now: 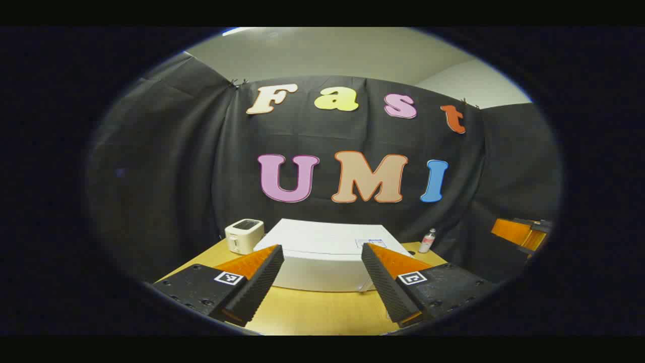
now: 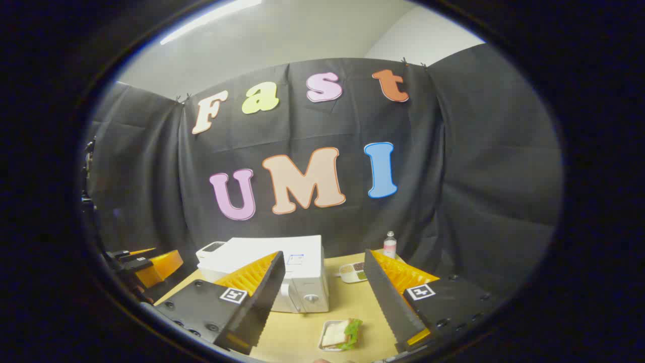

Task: Open the microwave oven with the left hand, put the food in, and close the microwave oven.

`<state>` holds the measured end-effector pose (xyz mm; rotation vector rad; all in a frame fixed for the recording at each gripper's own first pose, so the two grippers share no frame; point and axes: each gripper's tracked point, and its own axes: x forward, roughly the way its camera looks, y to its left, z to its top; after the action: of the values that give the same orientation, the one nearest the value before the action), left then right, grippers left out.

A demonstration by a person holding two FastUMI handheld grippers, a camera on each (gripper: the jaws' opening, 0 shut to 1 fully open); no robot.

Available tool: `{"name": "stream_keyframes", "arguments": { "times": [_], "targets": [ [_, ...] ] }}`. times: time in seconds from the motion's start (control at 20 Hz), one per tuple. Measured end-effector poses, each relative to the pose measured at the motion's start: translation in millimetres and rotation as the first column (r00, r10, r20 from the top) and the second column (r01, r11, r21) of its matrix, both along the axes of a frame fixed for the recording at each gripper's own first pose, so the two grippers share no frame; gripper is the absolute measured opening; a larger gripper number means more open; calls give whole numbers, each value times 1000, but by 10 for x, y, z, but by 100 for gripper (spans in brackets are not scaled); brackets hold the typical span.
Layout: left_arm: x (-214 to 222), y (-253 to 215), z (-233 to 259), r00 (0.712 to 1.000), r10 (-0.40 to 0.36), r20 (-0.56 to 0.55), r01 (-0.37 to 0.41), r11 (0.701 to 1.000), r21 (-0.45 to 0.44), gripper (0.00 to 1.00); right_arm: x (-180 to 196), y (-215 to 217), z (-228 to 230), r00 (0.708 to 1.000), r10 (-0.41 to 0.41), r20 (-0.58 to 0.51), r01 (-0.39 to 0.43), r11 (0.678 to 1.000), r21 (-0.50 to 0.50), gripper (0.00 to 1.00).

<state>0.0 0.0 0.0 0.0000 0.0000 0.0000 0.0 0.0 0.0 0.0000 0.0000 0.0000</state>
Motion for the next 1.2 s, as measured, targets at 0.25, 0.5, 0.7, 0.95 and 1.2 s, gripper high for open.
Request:
{"name": "stream_keyframes", "arguments": {
  "times": [0.25, 0.5, 0.7, 0.95, 1.2],
  "targets": [
    [79, 49, -21, 1000, 0, -17, 0, 1000, 20, 92, 58, -36, -164, 999, -34, -43, 32, 999, -42, 98],
    [109, 78, -24, 1000, 6, -18, -5, 999, 37, 93, 148, 20, -276, 996, -37, -75, 34, 998, -48, 98],
    [140, 71, -110, 999, -13, -39, 15, 999, 41, 92, 195, 10, -381, 994, -48, -96, 43, 998, -44, 98],
    [185, 52, -267, 996, -25, -83, 27, 999, 26, 93, 195, -24, -522, 990, -64, -130, 57, 997, -52, 98],
    [236, -73, -583, 984, -74, -165, 70, 997, -30, 96, 197, -35, -707, 982, -72, -174, 63, 996, -57, 98]
  ]
}}
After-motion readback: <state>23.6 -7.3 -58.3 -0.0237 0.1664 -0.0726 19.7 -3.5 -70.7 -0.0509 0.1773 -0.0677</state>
